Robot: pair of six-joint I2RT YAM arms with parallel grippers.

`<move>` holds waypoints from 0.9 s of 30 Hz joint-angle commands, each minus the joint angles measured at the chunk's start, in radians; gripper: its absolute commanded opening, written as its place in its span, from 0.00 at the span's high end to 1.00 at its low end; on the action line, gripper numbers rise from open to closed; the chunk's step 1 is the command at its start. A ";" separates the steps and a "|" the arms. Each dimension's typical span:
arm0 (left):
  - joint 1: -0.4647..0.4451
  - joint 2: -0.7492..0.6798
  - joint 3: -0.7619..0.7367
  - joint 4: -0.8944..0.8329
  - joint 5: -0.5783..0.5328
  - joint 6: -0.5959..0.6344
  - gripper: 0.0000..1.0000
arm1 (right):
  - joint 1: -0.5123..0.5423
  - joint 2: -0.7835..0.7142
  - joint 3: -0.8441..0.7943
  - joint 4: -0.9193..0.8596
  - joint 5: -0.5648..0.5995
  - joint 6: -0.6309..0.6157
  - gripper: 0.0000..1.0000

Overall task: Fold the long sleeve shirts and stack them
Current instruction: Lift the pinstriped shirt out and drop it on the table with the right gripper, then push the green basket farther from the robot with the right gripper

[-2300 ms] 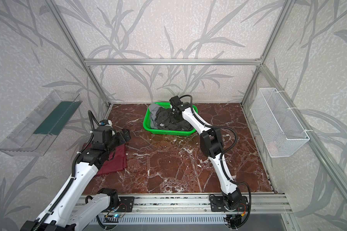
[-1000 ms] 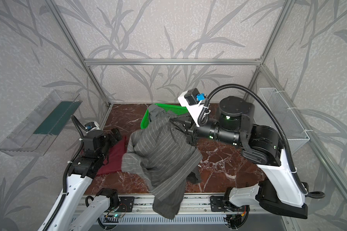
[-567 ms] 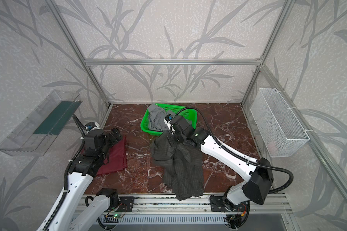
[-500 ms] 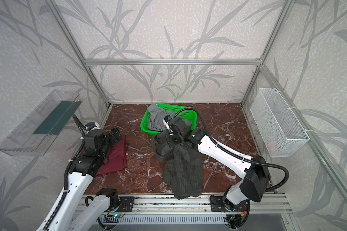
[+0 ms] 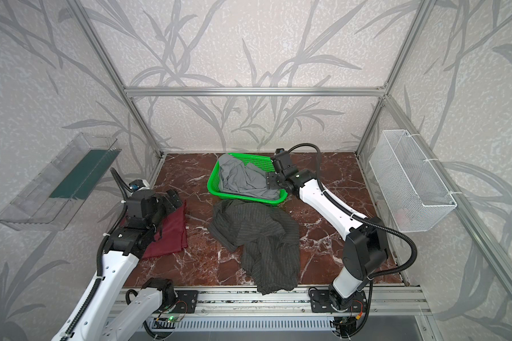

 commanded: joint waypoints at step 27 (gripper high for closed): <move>0.011 0.039 0.023 -0.020 0.031 -0.020 0.02 | -0.297 0.104 -0.212 -0.008 0.100 0.590 1.00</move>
